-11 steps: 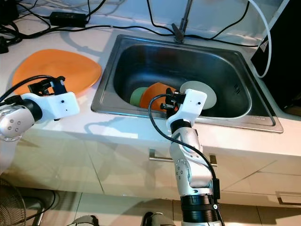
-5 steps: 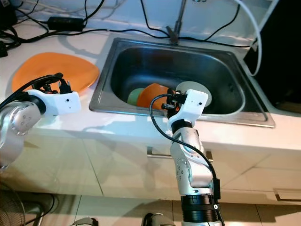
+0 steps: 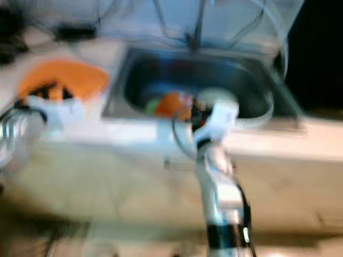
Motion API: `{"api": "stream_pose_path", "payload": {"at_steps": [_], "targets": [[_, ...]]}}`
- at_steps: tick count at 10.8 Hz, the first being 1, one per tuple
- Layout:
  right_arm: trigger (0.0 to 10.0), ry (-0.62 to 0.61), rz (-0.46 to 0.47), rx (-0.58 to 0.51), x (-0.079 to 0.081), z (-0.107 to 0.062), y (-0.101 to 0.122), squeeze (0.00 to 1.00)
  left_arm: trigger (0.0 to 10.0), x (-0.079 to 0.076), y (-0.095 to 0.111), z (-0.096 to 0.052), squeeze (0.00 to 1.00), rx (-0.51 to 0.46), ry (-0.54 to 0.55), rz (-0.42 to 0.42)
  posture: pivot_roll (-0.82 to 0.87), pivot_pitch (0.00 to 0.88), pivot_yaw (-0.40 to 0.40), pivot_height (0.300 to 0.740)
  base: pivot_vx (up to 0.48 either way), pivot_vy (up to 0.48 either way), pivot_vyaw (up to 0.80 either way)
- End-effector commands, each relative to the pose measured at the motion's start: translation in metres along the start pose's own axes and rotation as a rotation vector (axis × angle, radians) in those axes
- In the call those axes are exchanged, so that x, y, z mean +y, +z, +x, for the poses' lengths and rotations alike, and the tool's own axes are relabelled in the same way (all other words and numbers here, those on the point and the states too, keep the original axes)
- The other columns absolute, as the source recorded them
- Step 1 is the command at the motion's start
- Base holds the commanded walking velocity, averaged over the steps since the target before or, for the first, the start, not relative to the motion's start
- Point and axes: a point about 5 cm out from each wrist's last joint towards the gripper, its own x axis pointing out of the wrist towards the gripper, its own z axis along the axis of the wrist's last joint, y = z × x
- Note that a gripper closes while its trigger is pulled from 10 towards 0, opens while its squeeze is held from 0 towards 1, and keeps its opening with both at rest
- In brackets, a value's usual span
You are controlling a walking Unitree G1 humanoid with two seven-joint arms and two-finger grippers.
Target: Kitchen organization
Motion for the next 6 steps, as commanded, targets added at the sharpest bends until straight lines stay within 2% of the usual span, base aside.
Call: {"api": "stream_pose_path", "payload": {"at_steps": [1, 6], "targets": [[10.0, -0.009, -0.001, -0.007, -0.0001, 0.0002, 0.0028, 0.00, 0.0, -0.0345, -0.0073, 0.0024, 0.00, 0.029, -0.142, 0.012, 0.00, 0.106, -0.083, 0.740, 0.000, 0.000, 0.00], [10.0, -0.017, 0.000, 0.001, -0.0014, 0.0008, 0.0013, 0.00, 0.0, -0.0370, -0.0099, 0.0043, 0.00, 0.021, -0.123, 0.003, 0.00, 0.108, -0.085, 0.740, 0.000, 0.000, 0.00]]}}
